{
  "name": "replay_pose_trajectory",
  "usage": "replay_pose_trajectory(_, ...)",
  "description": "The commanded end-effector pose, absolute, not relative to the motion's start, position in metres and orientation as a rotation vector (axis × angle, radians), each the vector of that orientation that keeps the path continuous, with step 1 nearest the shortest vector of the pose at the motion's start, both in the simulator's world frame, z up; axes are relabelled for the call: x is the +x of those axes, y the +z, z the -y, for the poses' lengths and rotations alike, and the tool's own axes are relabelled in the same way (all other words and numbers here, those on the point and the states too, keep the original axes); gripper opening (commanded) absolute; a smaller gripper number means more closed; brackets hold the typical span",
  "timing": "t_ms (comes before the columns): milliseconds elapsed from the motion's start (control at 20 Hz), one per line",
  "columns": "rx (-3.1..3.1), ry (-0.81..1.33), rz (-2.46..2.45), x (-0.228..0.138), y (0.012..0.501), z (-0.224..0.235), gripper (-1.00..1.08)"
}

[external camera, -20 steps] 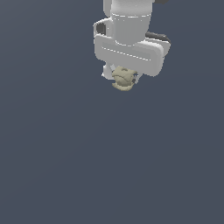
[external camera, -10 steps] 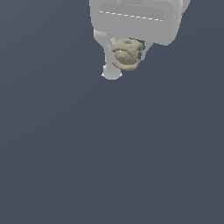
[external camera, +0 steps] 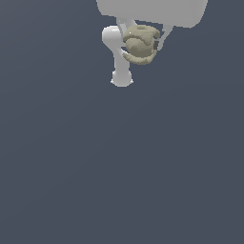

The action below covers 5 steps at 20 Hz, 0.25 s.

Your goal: Pick up the object and move it to a goal position.

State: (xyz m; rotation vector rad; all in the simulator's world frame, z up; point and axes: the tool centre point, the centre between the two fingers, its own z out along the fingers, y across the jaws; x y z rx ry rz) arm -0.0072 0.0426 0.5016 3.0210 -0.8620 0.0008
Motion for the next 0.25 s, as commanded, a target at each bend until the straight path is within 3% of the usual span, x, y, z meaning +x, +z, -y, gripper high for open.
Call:
replay_pose_trajectory(0,3.021,0.000,0.862,-0.0065,0.5054,-0.0427,-1.00)
replay_pose_trajectory(200,3.021,0.000,0.862,-0.0060,0.5072,-0.0428,-1.00)
